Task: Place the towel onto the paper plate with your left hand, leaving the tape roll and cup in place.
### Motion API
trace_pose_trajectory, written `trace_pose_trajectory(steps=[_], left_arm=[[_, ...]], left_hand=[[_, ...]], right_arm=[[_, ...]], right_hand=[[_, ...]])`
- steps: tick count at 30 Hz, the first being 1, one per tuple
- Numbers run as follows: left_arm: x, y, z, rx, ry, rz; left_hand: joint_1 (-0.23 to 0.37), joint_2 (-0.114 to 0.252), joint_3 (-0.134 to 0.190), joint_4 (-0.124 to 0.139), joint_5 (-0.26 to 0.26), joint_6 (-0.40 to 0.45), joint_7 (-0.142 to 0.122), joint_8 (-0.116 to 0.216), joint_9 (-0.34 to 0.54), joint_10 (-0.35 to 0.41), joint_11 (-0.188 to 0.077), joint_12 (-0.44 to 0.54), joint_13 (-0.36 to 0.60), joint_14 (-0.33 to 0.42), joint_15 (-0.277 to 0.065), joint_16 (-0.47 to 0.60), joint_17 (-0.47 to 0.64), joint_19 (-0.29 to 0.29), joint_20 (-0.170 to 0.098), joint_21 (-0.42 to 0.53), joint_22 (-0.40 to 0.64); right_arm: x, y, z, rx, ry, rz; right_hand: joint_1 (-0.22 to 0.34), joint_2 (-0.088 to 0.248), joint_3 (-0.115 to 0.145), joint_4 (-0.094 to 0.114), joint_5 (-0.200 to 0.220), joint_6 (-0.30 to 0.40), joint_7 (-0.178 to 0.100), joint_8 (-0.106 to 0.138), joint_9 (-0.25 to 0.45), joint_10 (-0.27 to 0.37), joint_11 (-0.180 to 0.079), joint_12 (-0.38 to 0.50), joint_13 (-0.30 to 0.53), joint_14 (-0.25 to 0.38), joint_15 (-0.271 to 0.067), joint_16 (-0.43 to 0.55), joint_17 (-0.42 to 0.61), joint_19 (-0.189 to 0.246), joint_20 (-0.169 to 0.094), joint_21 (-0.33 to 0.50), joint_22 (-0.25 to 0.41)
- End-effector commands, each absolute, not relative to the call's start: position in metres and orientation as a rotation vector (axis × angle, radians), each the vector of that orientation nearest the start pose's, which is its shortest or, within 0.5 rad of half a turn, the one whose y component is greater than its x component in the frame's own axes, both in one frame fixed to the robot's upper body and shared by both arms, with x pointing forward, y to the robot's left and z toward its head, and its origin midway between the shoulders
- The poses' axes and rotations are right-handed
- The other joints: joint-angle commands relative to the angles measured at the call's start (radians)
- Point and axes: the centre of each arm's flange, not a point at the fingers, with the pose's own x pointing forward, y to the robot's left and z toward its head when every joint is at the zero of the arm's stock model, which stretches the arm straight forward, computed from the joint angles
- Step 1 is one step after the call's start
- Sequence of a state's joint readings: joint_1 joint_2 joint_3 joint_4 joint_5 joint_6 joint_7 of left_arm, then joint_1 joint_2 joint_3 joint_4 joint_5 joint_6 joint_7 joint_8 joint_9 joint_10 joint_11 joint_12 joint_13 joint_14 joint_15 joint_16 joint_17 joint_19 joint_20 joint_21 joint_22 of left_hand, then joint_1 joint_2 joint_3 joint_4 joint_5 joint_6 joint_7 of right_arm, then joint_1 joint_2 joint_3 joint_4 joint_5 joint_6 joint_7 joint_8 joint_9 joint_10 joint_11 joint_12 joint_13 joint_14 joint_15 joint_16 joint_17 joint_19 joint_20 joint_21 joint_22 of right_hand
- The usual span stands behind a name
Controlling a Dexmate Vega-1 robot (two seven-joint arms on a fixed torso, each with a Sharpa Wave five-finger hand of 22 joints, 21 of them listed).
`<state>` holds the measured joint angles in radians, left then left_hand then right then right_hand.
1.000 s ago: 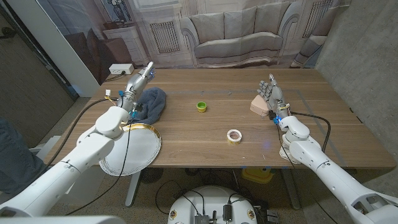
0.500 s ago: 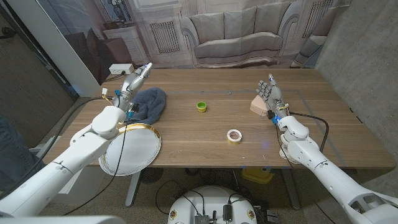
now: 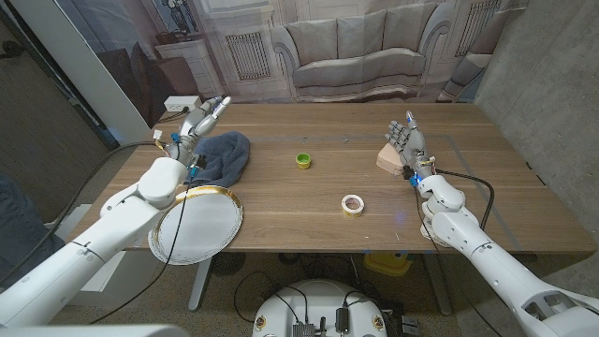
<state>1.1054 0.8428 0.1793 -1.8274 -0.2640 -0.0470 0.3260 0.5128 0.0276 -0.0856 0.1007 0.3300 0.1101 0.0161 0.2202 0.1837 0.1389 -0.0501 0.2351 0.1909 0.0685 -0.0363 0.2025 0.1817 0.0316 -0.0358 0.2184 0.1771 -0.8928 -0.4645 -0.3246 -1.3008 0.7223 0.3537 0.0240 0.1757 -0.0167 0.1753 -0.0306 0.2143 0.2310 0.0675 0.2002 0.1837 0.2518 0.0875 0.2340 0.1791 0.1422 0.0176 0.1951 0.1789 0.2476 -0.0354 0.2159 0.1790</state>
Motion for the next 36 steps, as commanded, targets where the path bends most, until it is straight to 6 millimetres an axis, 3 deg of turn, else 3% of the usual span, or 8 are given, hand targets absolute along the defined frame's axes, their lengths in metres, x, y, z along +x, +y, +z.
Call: trace_pose_trajectory(steps=[1,20,36], left_arm=[[0.537,0.344,0.032,0.606,-0.704,0.223],[0.519,0.359,0.024,0.671,-0.712,0.338],[0.518,0.363,0.025,0.777,-0.707,0.439]], left_hand=[[0.010,0.000,0.002,-0.006,0.010,0.011,-0.002,0.006,0.005,0.008,-0.002,-0.003,0.000,0.011,-0.004,0.001,0.001,0.009,-0.063,-0.002,0.002],[0.022,0.004,0.000,-0.011,0.017,0.038,-0.012,0.009,0.005,0.030,-0.013,-0.002,0.001,0.028,-0.012,0.000,0.001,0.019,-0.067,-0.003,0.001],[0.030,0.006,-0.003,-0.014,0.023,0.057,-0.023,0.011,0.006,0.054,-0.026,0.001,0.001,0.049,-0.022,0.003,0.001,0.031,-0.068,-0.003,0.002]], right_arm=[[0.646,-0.301,-0.044,0.202,-0.625,0.178],[0.651,-0.294,-0.038,0.193,-0.628,0.188],[0.650,-0.294,-0.038,0.187,-0.627,0.184]], right_hand=[[0.005,0.003,0.002,-0.005,-0.001,0.011,0.002,0.010,0.003,0.008,0.001,0.007,0.005,0.005,0.001,0.005,0.004,0.009,-0.024,0.003,0.005],[0.008,0.006,0.001,-0.008,-0.003,0.021,-0.006,0.010,0.003,0.018,-0.006,0.006,0.005,0.015,-0.007,0.003,0.003,0.018,-0.025,0.003,0.005],[0.009,0.007,0.000,-0.009,-0.004,0.022,-0.007,0.007,0.003,0.021,-0.004,0.004,0.004,0.016,-0.005,0.001,0.003,0.020,-0.025,0.002,0.006]])
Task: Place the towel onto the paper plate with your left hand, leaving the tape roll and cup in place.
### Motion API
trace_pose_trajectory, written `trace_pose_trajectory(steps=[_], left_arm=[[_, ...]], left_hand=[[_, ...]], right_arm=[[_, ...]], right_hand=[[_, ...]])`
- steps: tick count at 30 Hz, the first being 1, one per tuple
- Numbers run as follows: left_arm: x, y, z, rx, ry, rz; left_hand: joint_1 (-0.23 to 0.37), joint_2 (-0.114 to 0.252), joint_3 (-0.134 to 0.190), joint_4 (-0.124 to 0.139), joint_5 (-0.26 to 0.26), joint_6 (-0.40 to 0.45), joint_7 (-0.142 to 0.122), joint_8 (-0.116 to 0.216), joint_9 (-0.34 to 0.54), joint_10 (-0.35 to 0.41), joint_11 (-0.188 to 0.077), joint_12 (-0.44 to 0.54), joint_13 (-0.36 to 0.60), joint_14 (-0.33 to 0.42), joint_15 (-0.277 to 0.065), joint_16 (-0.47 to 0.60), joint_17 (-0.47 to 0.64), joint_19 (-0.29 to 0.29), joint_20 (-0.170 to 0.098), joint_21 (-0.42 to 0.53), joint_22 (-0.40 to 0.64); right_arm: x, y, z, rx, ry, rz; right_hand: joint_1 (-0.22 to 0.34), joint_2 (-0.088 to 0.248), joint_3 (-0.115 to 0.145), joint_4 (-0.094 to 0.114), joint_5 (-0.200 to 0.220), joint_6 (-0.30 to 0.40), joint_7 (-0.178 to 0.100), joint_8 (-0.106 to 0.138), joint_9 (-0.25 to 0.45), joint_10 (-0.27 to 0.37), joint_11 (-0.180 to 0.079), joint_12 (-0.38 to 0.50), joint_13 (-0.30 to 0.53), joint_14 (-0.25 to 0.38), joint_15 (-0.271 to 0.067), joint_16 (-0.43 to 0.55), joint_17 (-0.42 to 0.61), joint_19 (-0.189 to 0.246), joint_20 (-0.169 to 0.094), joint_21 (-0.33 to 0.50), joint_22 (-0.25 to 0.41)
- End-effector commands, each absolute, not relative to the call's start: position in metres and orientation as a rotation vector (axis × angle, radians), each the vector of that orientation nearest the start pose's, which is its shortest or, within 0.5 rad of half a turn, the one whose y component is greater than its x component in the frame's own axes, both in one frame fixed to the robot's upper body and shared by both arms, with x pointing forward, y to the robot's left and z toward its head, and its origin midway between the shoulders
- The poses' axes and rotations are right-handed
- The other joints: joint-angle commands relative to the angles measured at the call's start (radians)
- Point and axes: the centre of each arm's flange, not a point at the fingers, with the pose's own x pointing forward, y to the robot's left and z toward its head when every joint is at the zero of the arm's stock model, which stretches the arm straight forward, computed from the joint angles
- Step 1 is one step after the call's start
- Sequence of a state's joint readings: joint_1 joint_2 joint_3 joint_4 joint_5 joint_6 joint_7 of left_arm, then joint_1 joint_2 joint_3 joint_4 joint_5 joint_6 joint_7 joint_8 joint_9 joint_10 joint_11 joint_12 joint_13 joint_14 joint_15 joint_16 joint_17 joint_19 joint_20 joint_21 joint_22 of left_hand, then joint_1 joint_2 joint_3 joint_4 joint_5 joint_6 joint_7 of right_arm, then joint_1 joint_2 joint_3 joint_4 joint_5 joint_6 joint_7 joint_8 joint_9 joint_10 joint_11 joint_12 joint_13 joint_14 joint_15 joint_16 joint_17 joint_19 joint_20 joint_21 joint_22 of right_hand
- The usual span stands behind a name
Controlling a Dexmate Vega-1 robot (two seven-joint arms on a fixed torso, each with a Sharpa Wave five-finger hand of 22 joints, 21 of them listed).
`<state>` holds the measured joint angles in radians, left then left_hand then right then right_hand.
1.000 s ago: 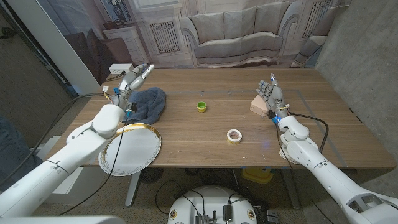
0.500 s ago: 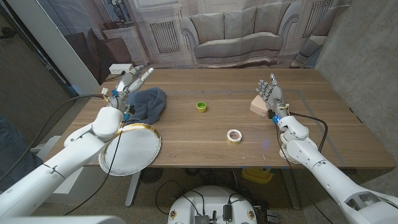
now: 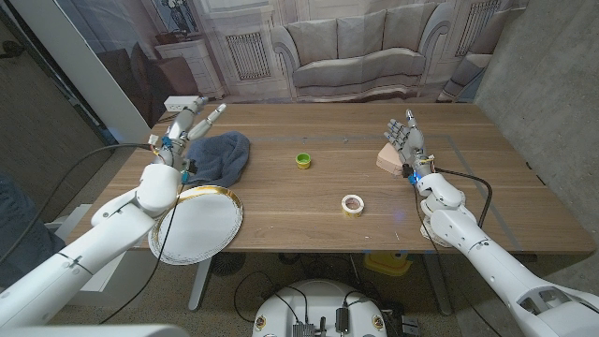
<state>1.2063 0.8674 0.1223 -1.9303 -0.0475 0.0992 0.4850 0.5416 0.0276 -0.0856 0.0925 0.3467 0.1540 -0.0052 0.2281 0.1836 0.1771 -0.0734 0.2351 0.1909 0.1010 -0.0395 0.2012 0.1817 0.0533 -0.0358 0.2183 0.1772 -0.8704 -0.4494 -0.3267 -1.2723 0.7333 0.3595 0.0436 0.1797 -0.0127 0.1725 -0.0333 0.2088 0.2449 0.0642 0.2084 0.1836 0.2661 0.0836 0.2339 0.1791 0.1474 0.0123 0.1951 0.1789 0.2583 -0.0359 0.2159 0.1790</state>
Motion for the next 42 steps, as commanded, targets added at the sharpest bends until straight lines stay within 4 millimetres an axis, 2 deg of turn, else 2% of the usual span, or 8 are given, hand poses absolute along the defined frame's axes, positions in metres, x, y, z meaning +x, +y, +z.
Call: trace_pose_trajectory(steps=[1,17,38,42], left_arm=[[0.518,0.363,0.024,0.787,-0.705,0.444],[0.512,0.358,0.028,0.919,-0.678,0.542],[0.507,0.356,0.036,1.064,-0.622,0.601],[0.507,0.355,0.039,1.101,-0.606,0.613]], left_hand=[[0.001,0.006,-0.003,-0.006,0.007,0.014,-0.001,0.003,0.006,0.018,-0.005,0.001,0.001,0.018,-0.021,0.005,0.001,0.010,-0.068,-0.002,0.001],[0.009,0.009,-0.006,-0.009,0.015,0.036,-0.013,0.005,0.006,0.034,-0.017,0.000,0.001,0.037,-0.028,0.005,0.001,0.017,-0.069,-0.004,0.002],[0.018,0.011,-0.010,-0.012,0.024,0.033,-0.014,-0.003,0.006,0.039,-0.007,-0.005,0.002,0.043,-0.029,0.001,0.001,0.022,-0.068,-0.006,0.002],[0.020,0.012,-0.010,-0.013,0.026,0.035,-0.015,-0.003,0.006,0.041,-0.013,-0.005,0.002,0.045,-0.029,0.001,0.001,0.023,-0.068,-0.007,0.002]], right_arm=[[0.650,-0.294,-0.038,0.187,-0.626,0.182],[0.648,-0.298,-0.036,0.188,-0.622,0.173],[0.642,-0.302,-0.044,0.207,-0.621,0.149],[0.641,-0.303,-0.046,0.208,-0.619,0.147]], right_hand=[[0.005,0.004,0.003,-0.006,0.001,0.008,-0.004,-0.001,0.003,0.007,0.000,0.004,0.004,0.010,0.000,0.001,0.003,0.009,-0.024,0.002,0.006],[0.005,0.004,0.001,-0.007,0.000,0.009,-0.003,-0.003,0.003,0.006,-0.002,0.001,0.004,0.010,0.002,-0.002,0.003,0.007,-0.022,-0.001,0.006],[0.004,0.006,-0.001,-0.008,-0.001,0.008,-0.007,-0.006,0.003,0.002,0.000,-0.003,0.005,0.005,0.007,-0.006,0.004,0.003,-0.019,-0.005,0.006],[0.004,0.005,-0.001,-0.008,-0.001,0.008,-0.008,-0.006,0.003,0.002,0.002,-0.004,0.005,0.004,0.007,-0.006,0.004,0.002,-0.019,-0.005,0.006]])
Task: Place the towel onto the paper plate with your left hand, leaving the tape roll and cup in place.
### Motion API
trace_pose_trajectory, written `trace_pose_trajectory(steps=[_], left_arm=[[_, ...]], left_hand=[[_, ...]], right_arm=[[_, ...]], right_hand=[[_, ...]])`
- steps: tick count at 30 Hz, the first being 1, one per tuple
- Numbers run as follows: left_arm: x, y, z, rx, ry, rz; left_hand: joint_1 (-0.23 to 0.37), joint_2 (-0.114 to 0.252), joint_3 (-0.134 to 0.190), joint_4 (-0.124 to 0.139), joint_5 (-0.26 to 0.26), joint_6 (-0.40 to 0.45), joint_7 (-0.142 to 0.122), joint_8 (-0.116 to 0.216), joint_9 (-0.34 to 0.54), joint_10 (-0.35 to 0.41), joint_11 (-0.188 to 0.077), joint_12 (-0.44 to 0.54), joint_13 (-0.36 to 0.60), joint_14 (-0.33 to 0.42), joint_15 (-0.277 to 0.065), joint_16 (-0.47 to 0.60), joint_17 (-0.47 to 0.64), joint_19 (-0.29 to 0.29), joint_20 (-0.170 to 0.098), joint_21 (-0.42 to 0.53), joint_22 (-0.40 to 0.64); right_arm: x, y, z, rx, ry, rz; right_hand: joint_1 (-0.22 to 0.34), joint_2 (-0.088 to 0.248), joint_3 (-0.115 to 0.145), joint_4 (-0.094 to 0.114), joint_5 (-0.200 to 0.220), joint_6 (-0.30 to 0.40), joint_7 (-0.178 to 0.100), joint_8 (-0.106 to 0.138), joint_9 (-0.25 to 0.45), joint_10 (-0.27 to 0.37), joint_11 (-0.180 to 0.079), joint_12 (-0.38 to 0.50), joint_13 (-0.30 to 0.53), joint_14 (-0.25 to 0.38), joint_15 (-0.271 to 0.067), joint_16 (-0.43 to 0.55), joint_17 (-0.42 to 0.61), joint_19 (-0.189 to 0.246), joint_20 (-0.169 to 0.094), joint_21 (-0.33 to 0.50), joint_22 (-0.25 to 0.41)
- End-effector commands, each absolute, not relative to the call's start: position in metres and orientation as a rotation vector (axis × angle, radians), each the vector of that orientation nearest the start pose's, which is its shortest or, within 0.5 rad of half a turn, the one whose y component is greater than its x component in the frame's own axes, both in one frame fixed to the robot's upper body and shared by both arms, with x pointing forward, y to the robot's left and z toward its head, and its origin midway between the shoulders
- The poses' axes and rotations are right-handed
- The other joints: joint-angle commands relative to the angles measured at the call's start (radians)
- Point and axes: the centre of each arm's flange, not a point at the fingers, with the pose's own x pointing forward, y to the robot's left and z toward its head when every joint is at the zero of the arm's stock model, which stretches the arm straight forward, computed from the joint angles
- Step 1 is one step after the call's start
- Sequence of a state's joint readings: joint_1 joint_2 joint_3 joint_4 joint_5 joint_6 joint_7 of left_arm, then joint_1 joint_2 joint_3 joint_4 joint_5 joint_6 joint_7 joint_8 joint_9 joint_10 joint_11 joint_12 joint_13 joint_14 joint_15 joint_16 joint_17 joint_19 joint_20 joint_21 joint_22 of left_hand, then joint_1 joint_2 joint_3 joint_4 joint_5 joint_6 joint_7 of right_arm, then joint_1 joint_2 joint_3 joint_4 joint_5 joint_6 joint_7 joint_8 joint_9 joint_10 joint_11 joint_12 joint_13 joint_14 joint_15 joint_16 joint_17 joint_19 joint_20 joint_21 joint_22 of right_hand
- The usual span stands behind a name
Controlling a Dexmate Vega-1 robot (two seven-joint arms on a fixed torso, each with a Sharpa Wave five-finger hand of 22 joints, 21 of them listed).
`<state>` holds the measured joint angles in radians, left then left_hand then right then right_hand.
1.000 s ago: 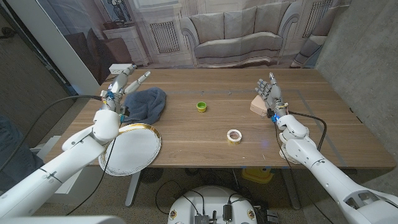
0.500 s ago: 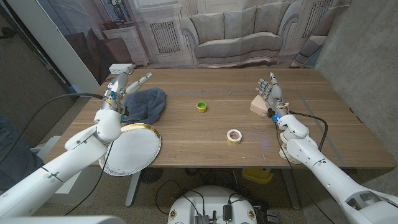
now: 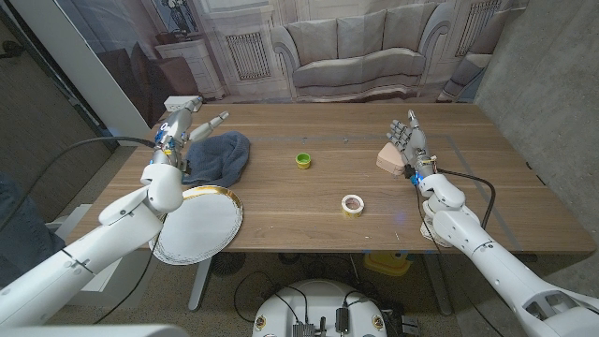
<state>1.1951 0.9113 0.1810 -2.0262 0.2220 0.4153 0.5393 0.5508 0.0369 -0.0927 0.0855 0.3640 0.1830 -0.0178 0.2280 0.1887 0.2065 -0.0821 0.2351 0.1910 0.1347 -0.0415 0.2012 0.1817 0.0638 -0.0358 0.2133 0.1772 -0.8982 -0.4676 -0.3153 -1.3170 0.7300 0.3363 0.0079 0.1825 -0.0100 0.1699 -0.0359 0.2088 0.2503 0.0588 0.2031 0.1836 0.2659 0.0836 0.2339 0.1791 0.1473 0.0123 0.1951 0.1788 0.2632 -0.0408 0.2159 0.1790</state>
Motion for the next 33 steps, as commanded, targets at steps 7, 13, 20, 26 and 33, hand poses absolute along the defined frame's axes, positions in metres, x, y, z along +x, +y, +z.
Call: trace_pose_trajectory(steps=[7,13,20,26,33], left_arm=[[0.5087,0.3549,0.0396,1.139,-0.570,0.616],[0.5091,0.3538,0.0405,1.160,-0.547,0.614],[0.5083,0.3546,0.0425,1.170,-0.534,0.610],[0.5080,0.3555,0.0431,1.176,-0.513,0.597],[0.5072,0.3573,0.0439,1.182,-0.492,0.589]], left_hand=[[0.014,0.003,-0.005,-0.007,0.011,0.018,-0.004,0.000,0.001,0.021,-0.008,-0.004,0.002,0.020,-0.033,0.002,0.001,0.014,-0.067,-0.002,0.002],[0.018,0.003,-0.006,-0.009,0.014,0.028,-0.007,0.002,0.002,0.030,-0.007,-0.003,0.002,0.028,-0.037,0.003,0.001,0.021,-0.069,-0.001,0.002],[0.020,0.002,-0.007,-0.010,0.015,0.029,-0.008,0.001,0.002,0.033,-0.012,-0.003,0.002,0.030,-0.036,0.003,0.001,0.023,-0.068,-0.001,0.002],[0.022,0.000,-0.009,-0.011,0.016,0.032,-0.010,0.001,0.002,0.036,-0.012,-0.003,0.002,0.034,-0.038,0.003,0.001,0.023,-0.066,-0.001,0.001],[0.024,-0.006,-0.012,-0.013,0.017,0.033,-0.010,0.000,0.002,0.034,-0.014,-0.006,0.002,0.034,-0.039,0.002,0.001,0.024,-0.064,-0.002,0.001]], right_arm=[[0.6414,-0.3032,-0.0481,0.206,-0.619,0.148],[0.6418,-0.3034,-0.0482,0.203,-0.617,0.148],[0.6416,-0.3043,-0.0483,0.202,-0.614,0.145],[0.6410,-0.3048,-0.0484,0.203,-0.610,0.145],[0.6401,-0.3050,-0.0485,0.201,-0.608,0.146]], right_hand=[[0.001,0.003,0.001,-0.006,-0.002,0.000,-0.004,-0.002,0.004,0.002,0.000,-0.005,0.005,0.005,0.007,-0.006,0.004,-0.001,-0.014,-0.005,0.006],[0.002,0.002,0.000,-0.007,-0.002,0.000,-0.006,-0.003,0.004,0.003,0.005,-0.005,0.005,0.005,0.009,-0.006,0.004,0.000,-0.014,-0.005,0.006],[0.002,0.001,-0.001,-0.007,-0.002,0.000,-0.006,-0.003,0.004,0.003,0.005,-0.006,0.005,0.006,0.011,-0.007,0.004,-0.001,-0.013,-0.006,0.006],[0.002,0.000,-0.003,-0.008,-0.002,0.001,-0.007,-0.003,0.004,0.003,0.004,-0.007,0.005,0.006,0.011,-0.007,0.004,-0.002,-0.012,-0.007,0.006],[0.002,0.000,-0.004,-0.009,-0.002,0.001,-0.006,-0.004,0.004,0.003,0.004,-0.007,0.005,0.006,0.011,-0.007,0.004,-0.002,-0.011,-0.008,0.006]])
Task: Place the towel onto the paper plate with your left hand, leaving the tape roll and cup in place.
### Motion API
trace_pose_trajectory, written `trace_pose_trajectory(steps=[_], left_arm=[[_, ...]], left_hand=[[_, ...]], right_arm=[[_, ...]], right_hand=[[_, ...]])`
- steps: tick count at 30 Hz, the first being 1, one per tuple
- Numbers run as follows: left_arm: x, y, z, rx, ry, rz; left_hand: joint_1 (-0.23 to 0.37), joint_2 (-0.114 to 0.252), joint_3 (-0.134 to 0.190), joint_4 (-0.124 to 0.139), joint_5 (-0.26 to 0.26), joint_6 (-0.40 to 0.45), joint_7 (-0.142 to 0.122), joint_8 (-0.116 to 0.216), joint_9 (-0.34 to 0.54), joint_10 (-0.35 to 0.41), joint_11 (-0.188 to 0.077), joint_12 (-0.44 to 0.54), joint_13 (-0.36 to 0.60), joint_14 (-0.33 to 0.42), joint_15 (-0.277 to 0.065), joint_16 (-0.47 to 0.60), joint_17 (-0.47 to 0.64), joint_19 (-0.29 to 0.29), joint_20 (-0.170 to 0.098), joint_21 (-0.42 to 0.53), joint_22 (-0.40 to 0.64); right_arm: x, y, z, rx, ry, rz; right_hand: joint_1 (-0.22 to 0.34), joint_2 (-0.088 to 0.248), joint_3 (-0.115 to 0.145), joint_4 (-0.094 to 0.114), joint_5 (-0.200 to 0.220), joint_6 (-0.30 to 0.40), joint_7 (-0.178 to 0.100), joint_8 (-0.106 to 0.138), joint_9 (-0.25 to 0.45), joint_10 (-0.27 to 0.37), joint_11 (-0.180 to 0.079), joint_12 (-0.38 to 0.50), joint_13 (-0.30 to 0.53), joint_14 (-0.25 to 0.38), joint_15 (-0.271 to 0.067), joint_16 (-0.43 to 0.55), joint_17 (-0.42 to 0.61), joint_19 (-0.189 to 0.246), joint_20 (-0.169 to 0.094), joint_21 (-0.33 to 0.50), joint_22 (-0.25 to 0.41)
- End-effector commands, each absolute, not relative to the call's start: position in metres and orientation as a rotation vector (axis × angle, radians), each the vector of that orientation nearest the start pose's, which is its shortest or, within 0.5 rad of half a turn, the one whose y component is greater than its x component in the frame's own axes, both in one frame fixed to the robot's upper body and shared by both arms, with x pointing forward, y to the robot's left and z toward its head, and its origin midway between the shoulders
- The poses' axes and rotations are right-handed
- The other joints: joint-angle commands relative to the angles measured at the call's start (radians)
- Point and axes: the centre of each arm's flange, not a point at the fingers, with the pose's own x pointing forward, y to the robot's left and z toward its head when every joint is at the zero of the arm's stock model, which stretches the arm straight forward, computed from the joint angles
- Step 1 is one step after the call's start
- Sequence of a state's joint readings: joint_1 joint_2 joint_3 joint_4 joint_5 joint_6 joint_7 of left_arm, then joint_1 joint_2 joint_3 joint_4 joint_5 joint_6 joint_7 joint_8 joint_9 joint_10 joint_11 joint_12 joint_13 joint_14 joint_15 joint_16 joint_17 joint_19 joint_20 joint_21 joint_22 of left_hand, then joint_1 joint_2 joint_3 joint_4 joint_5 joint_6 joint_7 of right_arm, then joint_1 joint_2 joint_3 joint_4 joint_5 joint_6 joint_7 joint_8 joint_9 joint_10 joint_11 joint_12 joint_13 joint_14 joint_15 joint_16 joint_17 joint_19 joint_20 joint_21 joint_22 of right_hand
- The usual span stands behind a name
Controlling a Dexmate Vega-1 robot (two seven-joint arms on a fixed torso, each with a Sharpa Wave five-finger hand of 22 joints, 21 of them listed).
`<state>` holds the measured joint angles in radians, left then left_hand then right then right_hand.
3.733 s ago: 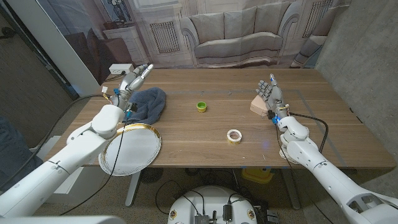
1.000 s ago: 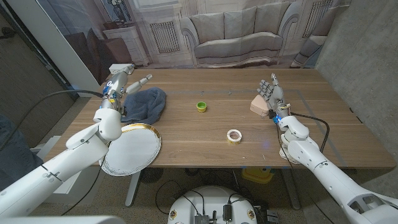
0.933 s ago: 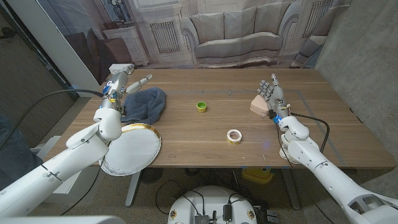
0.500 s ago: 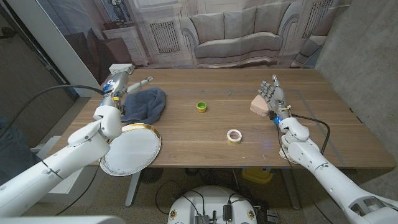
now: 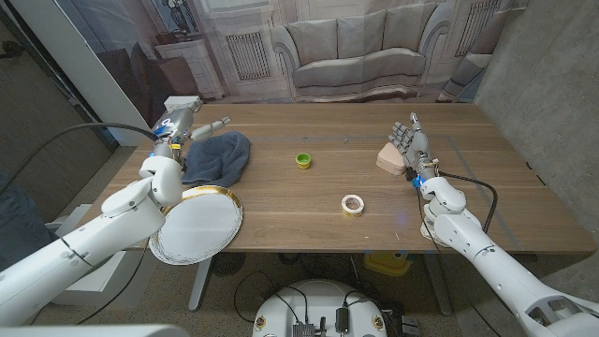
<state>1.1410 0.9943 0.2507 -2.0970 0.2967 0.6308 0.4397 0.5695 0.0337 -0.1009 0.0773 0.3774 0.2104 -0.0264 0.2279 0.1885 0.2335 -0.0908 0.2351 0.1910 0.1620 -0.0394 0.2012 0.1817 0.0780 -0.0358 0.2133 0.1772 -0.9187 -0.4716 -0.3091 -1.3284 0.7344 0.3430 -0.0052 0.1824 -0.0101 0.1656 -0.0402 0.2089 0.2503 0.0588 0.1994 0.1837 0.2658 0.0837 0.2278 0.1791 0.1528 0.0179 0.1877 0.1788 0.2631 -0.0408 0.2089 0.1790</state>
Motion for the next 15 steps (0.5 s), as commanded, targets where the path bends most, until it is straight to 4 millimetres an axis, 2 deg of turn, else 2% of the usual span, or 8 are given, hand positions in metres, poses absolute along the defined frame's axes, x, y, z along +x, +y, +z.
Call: trace_pose_trajectory(steps=[1,8,9,14,15], left_arm=[[0.5072,0.3574,0.0440,1.185,-0.489,0.585],[0.5085,0.3575,0.0458,1.197,-0.456,0.574],[0.5088,0.3575,0.0458,1.196,-0.452,0.573],[0.5113,0.3572,0.0455,1.194,-0.435,0.562],[0.5118,0.3570,0.0455,1.194,-0.428,0.561]], left_hand=[[0.006,-0.004,-0.004,-0.006,0.004,0.006,0.000,0.000,0.002,0.006,-0.003,-0.006,0.002,0.007,-0.041,0.002,0.001,0.010,-0.064,-0.002,0.001],[0.016,-0.021,-0.012,-0.015,0.007,0.017,-0.006,0.002,0.002,0.007,-0.001,-0.009,0.002,0.009,-0.042,-0.001,0.000,0.014,-0.059,-0.003,0.000],[0.020,-0.026,-0.015,-0.018,0.009,0.019,-0.011,0.002,0.001,0.011,-0.009,-0.009,0.002,0.011,-0.045,-0.001,0.000,0.018,-0.056,-0.003,0.000],[0.027,-0.037,-0.021,-0.023,0.011,0.022,-0.018,-0.001,0.001,0.011,-0.011,-0.012,0.002,0.011,-0.048,-0.004,-0.001,0.034,-0.028,0.001,-0.001],[0.029,-0.041,-0.024,-0.025,0.013,0.015,-0.023,-0.005,0.001,0.008,-0.002,-0.015,0.002,0.009,-0.047,-0.005,0.000,0.036,-0.019,0.000,-0.001]], right_arm=[[0.6398,-0.3050,-0.0486,0.203,-0.607,0.146],[0.6381,-0.3045,-0.0494,0.202,-0.603,0.144],[0.6379,-0.3043,-0.0495,0.196,-0.604,0.146],[0.6373,-0.3039,-0.0493,0.197,-0.600,0.144],[0.6372,-0.3038,-0.0493,0.198,-0.601,0.143]], right_hand=[[0.002,0.000,0.000,-0.005,-0.002,0.001,-0.008,0.000,0.004,0.004,0.003,-0.001,0.005,0.001,0.005,0.000,0.004,-0.002,-0.011,-0.001,0.006],[0.002,0.000,0.000,-0.005,-0.002,0.001,-0.008,0.000,0.004,0.004,0.003,-0.002,0.005,0.000,0.005,0.000,0.004,-0.003,-0.011,-0.001,0.006],[0.002,0.000,0.000,-0.005,-0.002,0.001,-0.007,0.000,0.004,0.004,0.003,-0.002,0.005,0.001,0.005,0.000,0.004,-0.003,-0.011,-0.002,0.006],[0.002,0.000,-0.001,-0.005,-0.002,0.002,-0.006,0.000,0.004,0.005,0.005,-0.002,0.005,0.000,0.006,0.000,0.004,-0.003,-0.011,-0.002,0.006],[0.002,0.000,-0.001,-0.006,-0.002,0.002,-0.006,0.000,0.004,0.005,0.005,-0.002,0.005,0.000,0.006,0.000,0.004,-0.003,-0.011,-0.002,0.006]])
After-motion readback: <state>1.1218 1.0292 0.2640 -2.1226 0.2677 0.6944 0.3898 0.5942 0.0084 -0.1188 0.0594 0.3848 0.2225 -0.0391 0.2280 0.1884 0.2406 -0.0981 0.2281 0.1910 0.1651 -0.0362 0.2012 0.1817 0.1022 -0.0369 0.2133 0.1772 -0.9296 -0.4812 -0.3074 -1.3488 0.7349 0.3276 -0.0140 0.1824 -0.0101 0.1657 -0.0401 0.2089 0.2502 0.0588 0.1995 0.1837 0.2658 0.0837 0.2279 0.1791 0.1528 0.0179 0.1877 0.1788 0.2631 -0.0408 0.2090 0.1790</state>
